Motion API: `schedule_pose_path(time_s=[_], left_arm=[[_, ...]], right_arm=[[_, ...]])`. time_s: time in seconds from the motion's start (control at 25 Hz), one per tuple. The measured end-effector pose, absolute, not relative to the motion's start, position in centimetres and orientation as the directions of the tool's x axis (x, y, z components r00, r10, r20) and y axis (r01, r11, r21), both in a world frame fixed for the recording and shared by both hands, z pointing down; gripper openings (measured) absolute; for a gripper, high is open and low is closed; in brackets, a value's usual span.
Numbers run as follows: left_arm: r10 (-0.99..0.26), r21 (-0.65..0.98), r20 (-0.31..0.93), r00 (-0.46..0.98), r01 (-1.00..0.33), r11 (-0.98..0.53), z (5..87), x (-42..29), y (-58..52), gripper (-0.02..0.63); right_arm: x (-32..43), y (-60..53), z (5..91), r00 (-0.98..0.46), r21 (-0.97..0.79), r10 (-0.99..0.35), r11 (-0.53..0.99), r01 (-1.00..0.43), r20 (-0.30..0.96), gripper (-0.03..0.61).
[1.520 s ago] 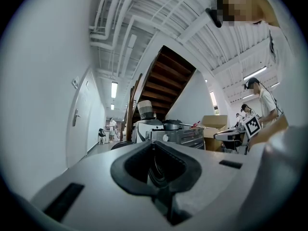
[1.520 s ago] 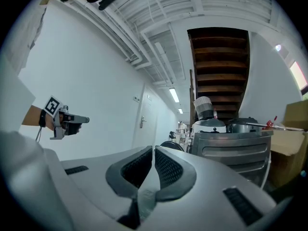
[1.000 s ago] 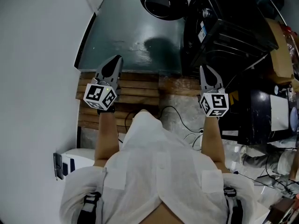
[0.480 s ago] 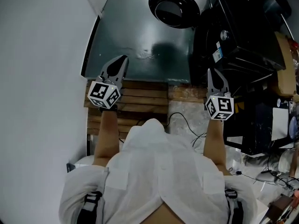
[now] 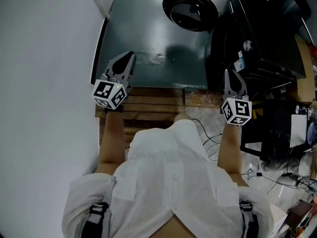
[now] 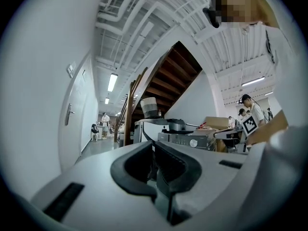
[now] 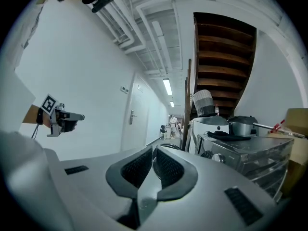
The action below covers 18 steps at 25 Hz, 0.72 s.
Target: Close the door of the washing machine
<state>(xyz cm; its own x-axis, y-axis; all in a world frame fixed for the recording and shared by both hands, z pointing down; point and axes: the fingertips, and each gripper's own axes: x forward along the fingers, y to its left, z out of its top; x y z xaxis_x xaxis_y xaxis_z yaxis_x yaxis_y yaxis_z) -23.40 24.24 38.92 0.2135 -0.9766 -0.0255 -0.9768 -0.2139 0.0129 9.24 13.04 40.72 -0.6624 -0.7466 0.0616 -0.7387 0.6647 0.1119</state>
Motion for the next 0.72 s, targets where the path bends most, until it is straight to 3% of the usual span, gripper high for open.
schedule_pose_path(time_s=[0.72], left_arm=[[-0.947,0.038,0.017,0.321,-0.947,-0.320,38.5,-24.5,10.9,0.025]], right_arm=[[5.8,2.5,41.6,-0.640,0.047,-0.765,0.643,-0.764,0.072,0.032]])
